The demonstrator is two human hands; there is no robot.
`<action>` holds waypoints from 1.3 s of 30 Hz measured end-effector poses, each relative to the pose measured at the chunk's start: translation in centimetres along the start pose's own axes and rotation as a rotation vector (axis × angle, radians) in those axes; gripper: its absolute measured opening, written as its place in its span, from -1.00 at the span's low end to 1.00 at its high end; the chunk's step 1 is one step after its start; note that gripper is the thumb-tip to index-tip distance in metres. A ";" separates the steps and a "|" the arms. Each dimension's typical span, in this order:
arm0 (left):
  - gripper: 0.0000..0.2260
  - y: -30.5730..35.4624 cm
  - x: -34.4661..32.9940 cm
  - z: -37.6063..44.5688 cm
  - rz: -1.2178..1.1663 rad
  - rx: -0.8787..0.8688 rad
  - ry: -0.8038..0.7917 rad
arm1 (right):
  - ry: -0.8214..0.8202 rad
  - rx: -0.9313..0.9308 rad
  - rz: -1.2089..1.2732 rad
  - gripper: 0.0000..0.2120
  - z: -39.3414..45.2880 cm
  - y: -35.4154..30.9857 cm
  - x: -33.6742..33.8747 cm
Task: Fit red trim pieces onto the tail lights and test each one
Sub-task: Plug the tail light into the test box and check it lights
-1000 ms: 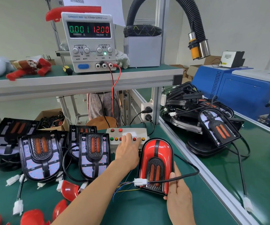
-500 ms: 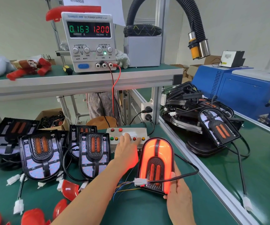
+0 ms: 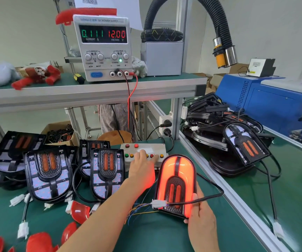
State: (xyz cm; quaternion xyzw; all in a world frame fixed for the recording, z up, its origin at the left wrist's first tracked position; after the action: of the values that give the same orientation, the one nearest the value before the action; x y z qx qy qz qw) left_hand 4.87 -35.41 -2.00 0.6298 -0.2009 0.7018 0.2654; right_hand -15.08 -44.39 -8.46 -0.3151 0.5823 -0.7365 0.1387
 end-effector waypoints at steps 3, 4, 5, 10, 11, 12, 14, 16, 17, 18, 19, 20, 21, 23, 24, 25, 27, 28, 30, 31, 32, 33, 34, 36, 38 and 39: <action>-0.34 -0.2 0.8 -0.4 0.055 -0.037 -0.002 | -0.009 0.004 0.000 -0.60 0.0 -0.2 0.0; -0.36 -0.3 1.3 -0.8 0.036 -0.048 0.010 | -0.016 0.008 0.005 -0.60 -0.1 -0.3 0.1; -0.42 -0.4 2.1 -1.4 -0.024 -0.062 0.031 | -0.025 0.006 0.010 -0.59 -0.1 -0.5 0.1; -0.84 -0.7 5.8 -6.7 -0.528 -0.183 0.125 | -0.048 -0.009 0.044 -0.58 -0.4 -1.0 0.2; -0.82 -0.5 6.1 -8.0 -0.545 -0.220 0.085 | -0.040 -0.016 0.055 -0.57 -0.6 -1.2 0.2; -0.79 -0.4 6.2 -9.1 -0.547 -0.256 0.034 | -0.030 -0.021 0.069 -0.54 -0.7 -1.4 0.3; -0.75 -0.4 6.0 -11.2 -0.540 -0.322 -0.054 | -0.001 -0.024 0.104 -0.45 -1.0 -1.4 0.6; -0.72 -0.4 5.3 -12.8 -0.508 -0.374 -0.089 | 0.031 -0.035 0.154 -0.44 -1.3 -1.4 0.7; -0.68 -0.4 4.8 -13.5 -0.476 -0.392 -0.089 | 0.044 -0.041 0.174 -0.45 -1.5 -1.5 0.7; -0.65 -0.4 4.3 -14.0 -0.447 -0.400 -0.083 | 0.052 -0.041 0.177 -0.46 -1.5 -1.5 0.7; -0.65 -0.5 3.8 -14.3 -0.431 -0.393 -0.065 | 0.055 -0.040 0.173 -0.47 -1.5 -1.5 0.8; -0.68 -0.5 3.6 -14.5 -0.435 -0.377 -0.035 | 0.055 -0.040 0.166 -0.50 -1.6 -1.6 0.8; -0.72 -0.5 3.6 -14.5 -0.454 -0.363 0.006 | 0.062 -0.045 0.162 -0.55 -1.7 -1.8 0.9; -0.80 -0.4 3.9 -14.4 -0.499 -0.359 0.071 | 0.079 -0.053 0.151 -0.64 -1.8 -2.1 1.2; -0.82 -0.4 4.1 -14.4 -0.517 -0.364 0.088 | 0.085 -0.057 0.141 -0.67 -1.8 -2.1 1.2; -0.83 -0.4 4.3 -14.4 -0.530 -0.368 0.101 | 0.088 -0.068 0.122 -0.69 -1.8 -2.3 1.3; -0.83 -0.5 4.5 -14.5 -0.546 -0.371 0.119 | 0.078 -0.095 0.109 -0.70 -1.8 -2.5 1.4; -0.83 -0.5 4.5 -14.5 -0.551 -0.371 0.123 | 0.064 -0.106 0.108 -0.70 -1.7 -2.5 1.5; -0.82 -0.6 4.4 -14.5 -0.559 -0.373 0.116 | 0.017 -0.134 0.052 -0.70 -1.8 -2.5 1.9; -0.81 -0.6 4.4 -14.5 -0.565 -0.371 0.110 | -0.007 -0.148 -0.002 -0.68 -1.9 -2.6 2.2; -0.81 -0.6 4.3 -14.4 -0.571 -0.367 0.104 | -0.032 -0.152 -0.049 -0.68 -2.2 -2.6 2.6; -0.80 -0.6 4.1 -14.3 -0.575 -0.360 0.098 | -0.047 -0.151 -0.083 -0.71 -2.6 -2.9 3.1; -0.80 -0.6 4.0 -14.2 -0.574 -0.353 0.095 | -0.059 -0.149 -0.108 -0.75 -3.0 -3.1 3.7; -0.81 -0.5 3.9 -14.2 -0.559 -0.358 0.097 | -0.074 -0.150 -0.196 -0.79 -4.2 -3.5 4.8; -0.81 -0.3 3.9 -14.3 -0.559 -0.390 0.108 | -0.016 -0.090 -0.372 -0.90 -5.8 -3.9 5.6; -0.80 -0.3 3.9 -14.4 -0.562 -0.408 0.114 | 0.063 -0.016 -0.435 -0.90 -6.5 -4.2 5.8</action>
State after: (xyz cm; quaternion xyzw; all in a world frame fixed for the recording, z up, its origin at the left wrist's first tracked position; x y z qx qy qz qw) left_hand -6.43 -25.88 0.02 0.5542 -0.1407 0.5808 0.5794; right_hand -22.91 -41.51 -3.51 -0.4112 0.5104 -0.7540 -0.0441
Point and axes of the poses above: each hand's wrist, its own z-axis towards the middle knuckle, its own x-axis out of the back of the hand, y = z × x, the point moved 3 cm from there along z, towards the middle knuckle, and after that the axes turned 2 degrees about -y, right-handed, at the moved point
